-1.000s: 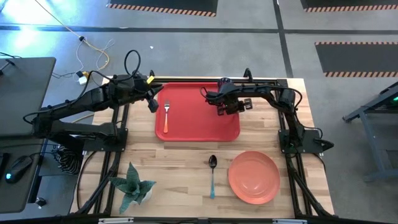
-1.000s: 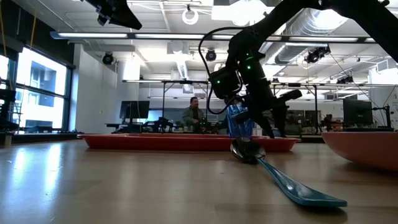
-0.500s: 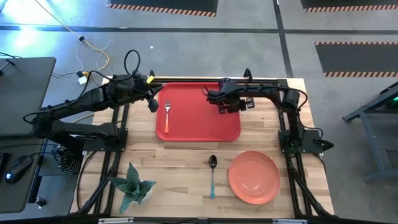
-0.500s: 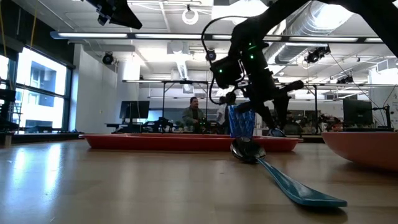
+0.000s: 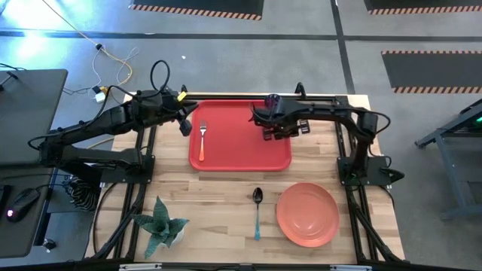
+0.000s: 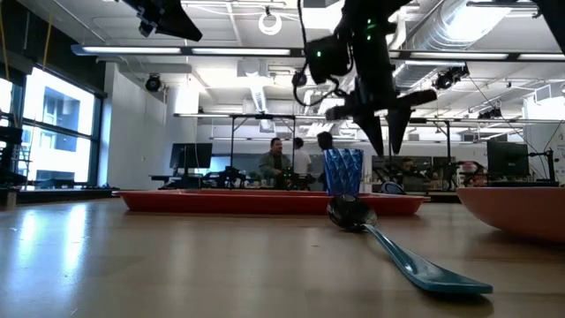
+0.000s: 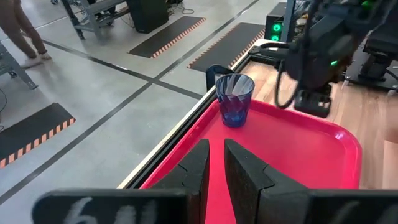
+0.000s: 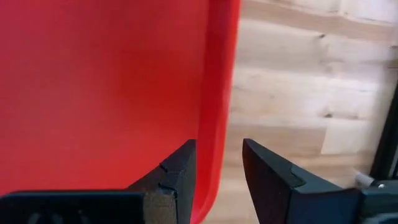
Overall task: Pick and place plate/cup/fork/spoon on tray
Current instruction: Move the red serving tray to the top middle of the table, then put the orange plate on the red serving tray to the bottom left of the blue glass
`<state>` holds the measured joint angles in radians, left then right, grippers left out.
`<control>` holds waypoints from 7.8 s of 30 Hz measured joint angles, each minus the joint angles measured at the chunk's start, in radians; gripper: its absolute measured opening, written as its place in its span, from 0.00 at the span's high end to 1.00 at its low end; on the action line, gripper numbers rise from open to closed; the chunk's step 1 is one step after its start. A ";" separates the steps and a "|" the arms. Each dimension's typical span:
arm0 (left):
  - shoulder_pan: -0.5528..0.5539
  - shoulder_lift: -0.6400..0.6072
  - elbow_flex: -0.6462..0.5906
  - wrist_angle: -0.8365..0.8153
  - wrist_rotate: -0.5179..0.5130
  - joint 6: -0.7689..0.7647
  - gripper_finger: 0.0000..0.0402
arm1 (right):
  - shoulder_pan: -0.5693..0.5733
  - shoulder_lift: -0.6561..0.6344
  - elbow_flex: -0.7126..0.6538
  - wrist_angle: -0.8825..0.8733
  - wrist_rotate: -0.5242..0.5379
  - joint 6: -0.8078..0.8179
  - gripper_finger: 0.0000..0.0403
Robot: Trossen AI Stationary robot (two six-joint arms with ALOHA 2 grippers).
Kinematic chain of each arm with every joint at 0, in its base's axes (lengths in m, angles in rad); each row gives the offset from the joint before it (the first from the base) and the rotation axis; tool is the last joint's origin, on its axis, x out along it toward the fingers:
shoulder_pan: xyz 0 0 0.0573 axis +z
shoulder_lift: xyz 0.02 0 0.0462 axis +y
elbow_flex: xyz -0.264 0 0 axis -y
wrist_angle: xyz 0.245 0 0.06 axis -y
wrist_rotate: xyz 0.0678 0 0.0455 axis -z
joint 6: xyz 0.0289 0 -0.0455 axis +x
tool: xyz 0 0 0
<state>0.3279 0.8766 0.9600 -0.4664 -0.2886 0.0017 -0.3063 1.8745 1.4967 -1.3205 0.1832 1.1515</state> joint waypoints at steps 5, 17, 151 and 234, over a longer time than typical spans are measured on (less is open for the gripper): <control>0.000 0.000 0.000 -0.007 0.043 -0.011 0.90 | 0.072 -0.056 0.000 0.003 -0.026 0.030 0.70; 0.000 0.001 0.000 -0.161 0.054 0.055 0.90 | 0.298 -0.150 0.000 0.011 -0.030 0.248 0.70; 0.226 0.248 -0.045 -0.275 0.260 -0.112 0.90 | 0.469 -0.441 0.000 0.008 -0.066 -0.272 0.70; 0.061 0.249 -0.045 -0.229 0.330 -0.400 0.90 | 0.620 0.197 0.000 0.142 -0.266 -1.333 0.87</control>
<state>0.3889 1.1255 0.9146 -0.6952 0.0409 -0.3981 0.3141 2.0712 1.4967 -1.1787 -0.0830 -0.1812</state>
